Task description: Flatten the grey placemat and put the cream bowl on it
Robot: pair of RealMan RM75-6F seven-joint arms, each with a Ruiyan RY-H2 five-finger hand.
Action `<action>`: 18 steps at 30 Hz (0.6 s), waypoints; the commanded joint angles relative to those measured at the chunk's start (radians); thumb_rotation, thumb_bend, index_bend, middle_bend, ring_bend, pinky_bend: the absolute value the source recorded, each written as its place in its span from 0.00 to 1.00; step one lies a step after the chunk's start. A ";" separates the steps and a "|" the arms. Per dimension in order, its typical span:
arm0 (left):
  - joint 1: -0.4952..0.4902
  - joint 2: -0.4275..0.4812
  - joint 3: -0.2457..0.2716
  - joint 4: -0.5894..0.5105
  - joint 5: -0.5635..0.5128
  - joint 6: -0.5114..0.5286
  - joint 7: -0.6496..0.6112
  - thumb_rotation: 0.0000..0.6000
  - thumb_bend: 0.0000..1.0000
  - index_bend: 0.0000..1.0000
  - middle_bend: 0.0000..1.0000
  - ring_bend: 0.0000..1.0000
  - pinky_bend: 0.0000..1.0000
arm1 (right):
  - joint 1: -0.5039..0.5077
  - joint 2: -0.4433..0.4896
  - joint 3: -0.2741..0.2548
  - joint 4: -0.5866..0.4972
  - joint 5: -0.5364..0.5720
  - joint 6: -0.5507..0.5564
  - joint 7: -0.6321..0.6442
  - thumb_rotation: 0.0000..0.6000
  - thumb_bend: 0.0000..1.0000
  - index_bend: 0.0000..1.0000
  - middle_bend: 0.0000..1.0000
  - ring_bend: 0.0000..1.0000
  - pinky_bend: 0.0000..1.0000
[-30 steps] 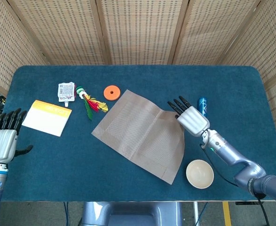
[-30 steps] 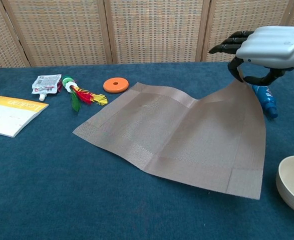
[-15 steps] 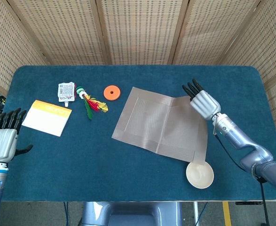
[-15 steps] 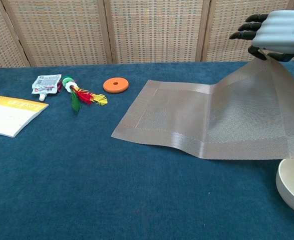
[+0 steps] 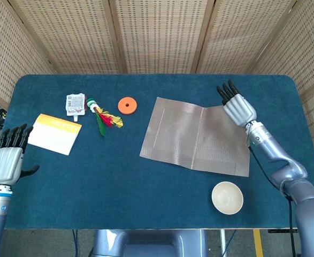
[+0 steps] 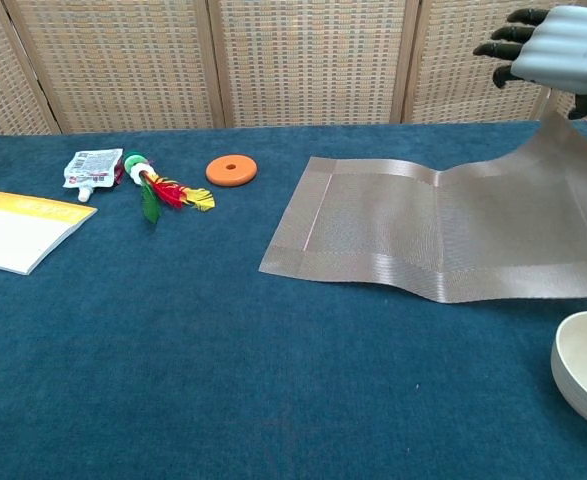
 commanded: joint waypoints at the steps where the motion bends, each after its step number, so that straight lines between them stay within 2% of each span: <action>1: -0.001 -0.001 0.000 0.002 0.000 -0.002 0.000 1.00 0.00 0.00 0.00 0.00 0.00 | -0.015 -0.011 0.036 -0.014 0.044 0.035 0.036 1.00 0.00 0.00 0.00 0.00 0.00; 3: -0.004 -0.002 0.002 0.005 0.004 -0.008 -0.003 1.00 0.00 0.00 0.00 0.00 0.00 | -0.039 0.002 0.068 -0.065 0.083 0.066 0.086 1.00 0.00 0.00 0.00 0.00 0.00; 9: -0.010 -0.004 0.009 0.025 0.033 -0.018 -0.031 1.00 0.00 0.00 0.00 0.00 0.00 | -0.118 0.088 0.108 -0.278 0.157 0.123 0.156 1.00 0.00 0.00 0.00 0.00 0.00; 14: -0.019 -0.010 0.017 0.054 0.074 -0.030 -0.078 1.00 0.00 0.00 0.00 0.00 0.00 | -0.199 0.189 0.106 -0.477 0.195 0.162 0.182 1.00 0.00 0.00 0.00 0.00 0.00; 18: -0.041 -0.034 0.020 0.116 0.132 -0.044 -0.142 1.00 0.00 0.00 0.00 0.00 0.00 | -0.302 0.295 0.078 -0.682 0.202 0.247 0.193 1.00 0.00 0.00 0.00 0.00 0.00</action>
